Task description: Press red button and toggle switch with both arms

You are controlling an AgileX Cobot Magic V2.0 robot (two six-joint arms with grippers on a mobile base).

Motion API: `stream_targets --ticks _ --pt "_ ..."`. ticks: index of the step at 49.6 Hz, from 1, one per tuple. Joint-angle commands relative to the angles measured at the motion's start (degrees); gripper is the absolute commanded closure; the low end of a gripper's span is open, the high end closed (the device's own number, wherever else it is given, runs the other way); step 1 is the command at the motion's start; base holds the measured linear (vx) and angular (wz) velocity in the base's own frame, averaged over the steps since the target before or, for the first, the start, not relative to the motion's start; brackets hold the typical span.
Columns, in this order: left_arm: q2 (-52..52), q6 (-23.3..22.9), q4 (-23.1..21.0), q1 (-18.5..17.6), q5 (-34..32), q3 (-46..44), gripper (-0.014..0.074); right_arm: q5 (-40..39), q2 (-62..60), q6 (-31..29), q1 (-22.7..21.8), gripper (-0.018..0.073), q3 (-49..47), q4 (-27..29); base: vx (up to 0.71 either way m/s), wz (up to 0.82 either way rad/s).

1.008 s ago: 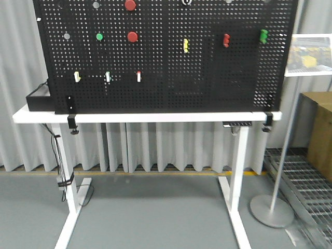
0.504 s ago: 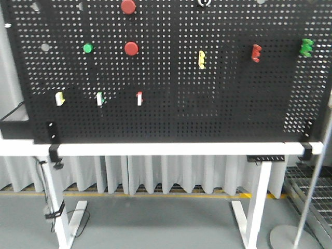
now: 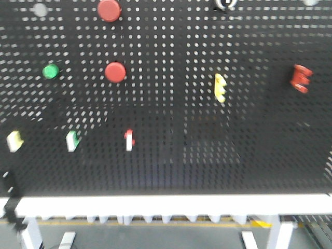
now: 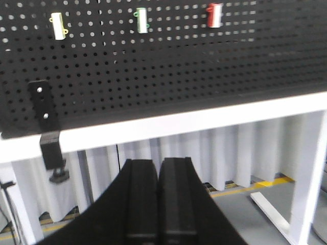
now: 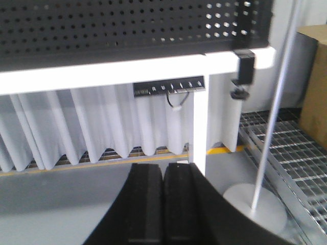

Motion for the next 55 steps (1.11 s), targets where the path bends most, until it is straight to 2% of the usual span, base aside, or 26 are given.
stream_targets --ticks 1,24,45,55 --pt "-0.9 -0.4 -0.2 -0.1 -4.8 1.8 0.0594 -4.6 -0.9 0.0 0.0 0.0563 0.7 -0.5 0.46 0.02" --pt "-0.9 -0.4 -0.2 -0.1 -4.8 1.8 0.0594 -4.6 -0.9 0.0 0.0 0.0563 0.7 -0.5 0.34 0.01" --pt "-0.9 -0.4 -0.2 -0.1 -4.8 1.8 0.0594 -4.6 -0.9 0.0 0.0 0.0563 0.7 -0.5 0.07 0.0" --pt "-0.9 -0.4 -0.2 -0.1 -4.8 1.8 0.0594 -4.6 -0.9 -3.4 0.0 0.0563 0.7 -1.8 0.01 0.0"
